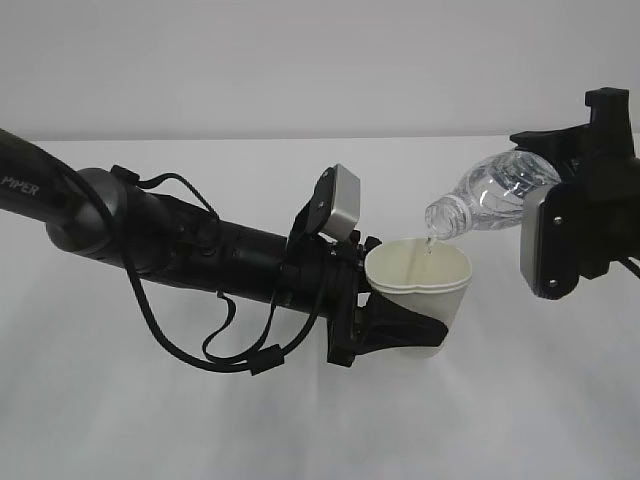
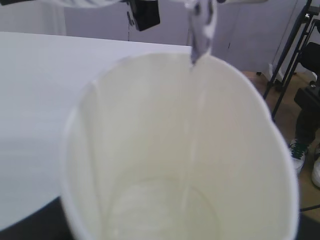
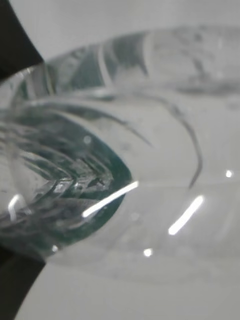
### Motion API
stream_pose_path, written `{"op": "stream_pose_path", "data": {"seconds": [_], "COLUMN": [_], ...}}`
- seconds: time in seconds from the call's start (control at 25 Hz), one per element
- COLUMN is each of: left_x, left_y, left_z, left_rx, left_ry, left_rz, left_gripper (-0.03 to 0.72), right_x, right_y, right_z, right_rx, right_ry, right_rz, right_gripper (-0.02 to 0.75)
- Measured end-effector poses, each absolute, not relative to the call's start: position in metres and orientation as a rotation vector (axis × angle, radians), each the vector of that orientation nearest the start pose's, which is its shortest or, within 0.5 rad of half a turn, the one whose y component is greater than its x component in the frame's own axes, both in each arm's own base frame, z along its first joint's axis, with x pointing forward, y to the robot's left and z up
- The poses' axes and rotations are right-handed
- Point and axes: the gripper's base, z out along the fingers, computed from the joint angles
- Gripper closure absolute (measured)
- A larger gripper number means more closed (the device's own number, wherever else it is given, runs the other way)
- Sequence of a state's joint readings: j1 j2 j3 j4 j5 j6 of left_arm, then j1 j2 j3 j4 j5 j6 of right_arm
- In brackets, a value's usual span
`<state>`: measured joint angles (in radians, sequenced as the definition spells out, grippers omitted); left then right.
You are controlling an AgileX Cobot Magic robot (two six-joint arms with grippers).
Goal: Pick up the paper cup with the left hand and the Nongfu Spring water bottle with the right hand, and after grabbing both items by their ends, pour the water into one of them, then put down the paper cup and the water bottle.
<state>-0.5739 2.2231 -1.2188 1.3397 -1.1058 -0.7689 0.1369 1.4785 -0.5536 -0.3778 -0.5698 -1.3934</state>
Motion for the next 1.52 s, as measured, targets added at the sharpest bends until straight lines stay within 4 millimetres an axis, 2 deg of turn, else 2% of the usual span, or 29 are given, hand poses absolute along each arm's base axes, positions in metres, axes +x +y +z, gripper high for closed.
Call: {"op": "stream_pose_path", "data": {"seconds": [1.52], "left_x": [0.3019], "left_y": [-0.2897], "left_z": [0.1165], "left_rx": [1.426], "left_ry": [1.412], "left_rz": [-1.233], "left_gripper": [0.249], "right_x": [0.2767], "right_y": [0.0568], "right_z": [0.2099], "right_rx": [-1.665], "right_ry": [1.047], "right_rz": [-0.893], "right_gripper": [0.329]}}
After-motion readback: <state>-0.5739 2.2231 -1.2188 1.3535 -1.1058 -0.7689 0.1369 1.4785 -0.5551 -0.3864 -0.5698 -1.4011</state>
